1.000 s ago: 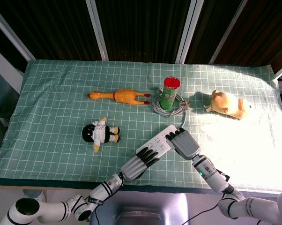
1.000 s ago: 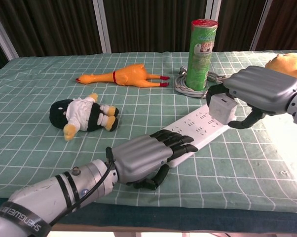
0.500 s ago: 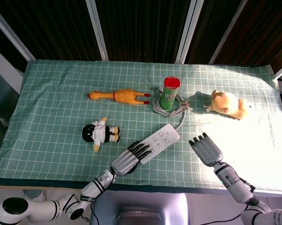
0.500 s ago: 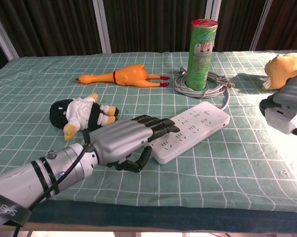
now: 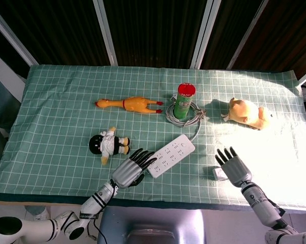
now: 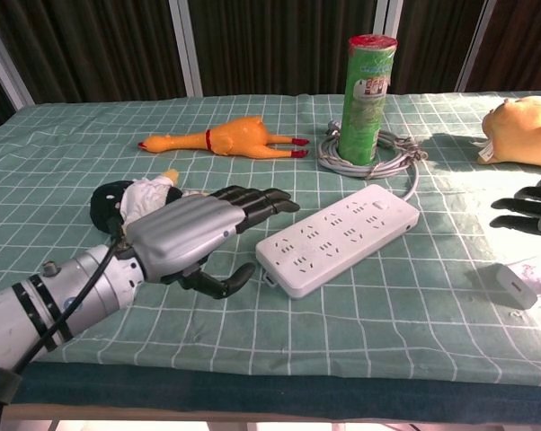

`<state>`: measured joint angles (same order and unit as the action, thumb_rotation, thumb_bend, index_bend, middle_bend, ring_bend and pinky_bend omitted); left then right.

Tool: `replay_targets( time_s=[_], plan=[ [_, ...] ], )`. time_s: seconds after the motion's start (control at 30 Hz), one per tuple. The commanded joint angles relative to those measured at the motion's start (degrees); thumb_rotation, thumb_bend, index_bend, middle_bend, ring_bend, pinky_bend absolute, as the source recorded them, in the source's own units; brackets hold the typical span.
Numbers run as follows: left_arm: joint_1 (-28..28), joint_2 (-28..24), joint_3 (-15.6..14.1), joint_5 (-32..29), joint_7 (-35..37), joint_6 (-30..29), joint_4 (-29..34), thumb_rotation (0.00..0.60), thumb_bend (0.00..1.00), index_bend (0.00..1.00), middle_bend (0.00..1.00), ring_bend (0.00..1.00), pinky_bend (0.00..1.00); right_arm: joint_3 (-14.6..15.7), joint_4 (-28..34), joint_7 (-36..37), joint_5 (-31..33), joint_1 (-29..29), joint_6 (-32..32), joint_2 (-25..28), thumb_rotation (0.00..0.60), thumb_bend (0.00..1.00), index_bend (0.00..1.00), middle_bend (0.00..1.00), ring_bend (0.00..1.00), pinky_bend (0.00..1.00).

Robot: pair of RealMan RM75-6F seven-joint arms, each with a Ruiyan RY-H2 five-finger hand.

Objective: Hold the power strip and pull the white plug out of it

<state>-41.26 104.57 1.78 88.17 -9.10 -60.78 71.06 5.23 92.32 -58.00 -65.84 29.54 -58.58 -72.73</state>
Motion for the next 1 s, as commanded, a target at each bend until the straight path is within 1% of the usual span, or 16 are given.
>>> replay_targets(
  time_s=[0.03, 0.1, 0.2, 0.23, 0.27, 0.3, 0.37, 0.43, 0.5, 0.57, 0.63, 0.7, 0.77, 0.9, 0.97, 1.0],
  plan=[
    [1.1, -2.4, -0.2, 0.8, 0.6, -2.1, 1.8, 0.565, 0.53, 0.00, 0.00, 0.00, 0.04, -0.9, 3.6, 3.5, -1.9, -1.0, -3.3, 2.2, 0.600, 0.21, 0.00, 0.00, 0.00, 0.15],
    [2.2, -4.6, -0.7, 1.4, 0.7, -3.8, 3.5, 0.554, 0.52, 0.00, 0.00, 0.00, 0.04, -1.4, 5.8, 6.8, -3.5, -2.2, -5.7, 3.9, 0.600, 0.20, 0.00, 0.00, 0.00, 0.13],
    [5.3, -9.9, -2.6, 1.8, 0.2, -7.4, 7.6, 0.515, 0.53, 0.00, 0.00, 0.00, 0.04, -2.3, 8.3, 13.8, -6.8, -5.3, -11.8, 6.5, 0.600, 0.20, 0.00, 0.00, 0.00, 0.10],
    [6.9, -12.5, -3.5, 1.8, -0.3, -9.0, 9.3, 0.505, 0.53, 0.00, 0.00, 0.00, 0.04, -2.8, 8.5, 16.9, -8.0, -6.9, -14.8, 7.3, 0.600, 0.20, 0.00, 0.00, 0.00, 0.09],
    [8.3, -14.5, -4.1, 1.6, -1.0, -10.3, 10.5, 0.508, 0.53, 0.00, 0.00, 0.00, 0.04, -3.3, 8.2, 19.2, -8.7, -8.2, -17.5, 7.6, 0.600, 0.20, 0.00, 0.00, 0.00, 0.08],
    [10.3, -17.1, -4.8, 1.0, -2.2, -12.4, 11.8, 0.525, 0.53, 0.00, 0.00, 0.00, 0.04, -4.1, 7.0, 21.8, -9.8, -10.1, -21.3, 7.5, 0.600, 0.20, 0.00, 0.00, 0.00, 0.07],
    [13.8, -20.8, -5.6, -0.1, -5.4, -16.4, 13.0, 0.586, 0.54, 0.00, 0.00, 0.00, 0.05, -4.8, 4.8, 25.2, -10.5, -12.9, -26.2, 7.1, 0.600, 0.20, 0.00, 0.00, 0.00, 0.04],
    [18.0, -23.9, -5.5, -1.3, -7.6, -22.2, 13.0, 0.599, 0.54, 0.00, 0.00, 0.00, 0.05, -5.1, 3.2, 29.5, -10.0, -15.7, -29.2, 7.1, 0.600, 0.20, 0.00, 0.00, 0.00, 0.01],
    [22.0, -25.4, -4.5, -3.2, -5.5, -27.5, 11.1, 0.600, 0.54, 0.00, 0.00, 0.00, 0.05, -5.4, 1.9, 34.8, -8.7, -18.4, -31.0, 7.2, 0.600, 0.20, 0.00, 0.00, 0.00, 0.00],
    [24.3, -26.1, -3.3, -5.1, -1.4, -29.9, 8.4, 0.600, 0.54, 0.00, 0.00, 0.00, 0.04, -6.3, 0.3, 38.9, -6.9, -20.4, -32.2, 6.8, 0.600, 0.20, 0.00, 0.00, 0.00, 0.00],
    [26.6, -26.7, -2.3, -7.2, 3.9, -31.0, 5.1, 0.600, 0.53, 0.00, 0.00, 0.00, 0.05, -7.0, -0.7, 40.3, -4.9, -21.4, -31.7, 7.1, 0.600, 0.20, 0.00, 0.00, 0.00, 0.00],
    [27.6, -28.0, -1.5, -8.8, 6.2, -30.5, 5.0, 0.600, 0.52, 0.00, 0.00, 0.00, 0.05, -7.9, -1.6, 41.4, -4.5, -21.8, -31.8, 7.2, 0.600, 0.20, 0.00, 0.00, 0.00, 0.00],
    [28.1, -29.0, -0.6, -8.0, 8.9, -31.7, 5.0, 0.600, 0.51, 0.00, 0.00, 0.00, 0.05, -8.3, -1.7, 42.1, -4.0, -21.9, -30.7, 7.4, 0.600, 0.20, 0.00, 0.00, 0.00, 0.00],
    [28.4, -29.0, -0.2, -7.5, 9.6, -31.9, 4.7, 0.600, 0.51, 0.00, 0.00, 0.00, 0.05, -8.5, -1.7, 42.7, -4.1, -22.0, -30.1, 7.7, 0.600, 0.20, 0.00, 0.00, 0.00, 0.00],
    [28.0, -28.9, -0.2, -7.0, 10.2, -30.5, 4.5, 0.600, 0.51, 0.00, 0.00, 0.00, 0.05, -8.8, -1.7, 43.1, -4.2, -22.2, -29.6, 7.9, 0.600, 0.20, 0.00, 0.00, 0.00, 0.00],
    [27.2, -28.8, -0.6, -7.1, 9.9, -27.8, 4.5, 0.600, 0.51, 0.00, 0.00, 0.00, 0.05, -8.7, -1.5, 43.3, -4.4, -22.2, -29.2, 8.0, 0.600, 0.20, 0.00, 0.00, 0.00, 0.00]
  ],
)
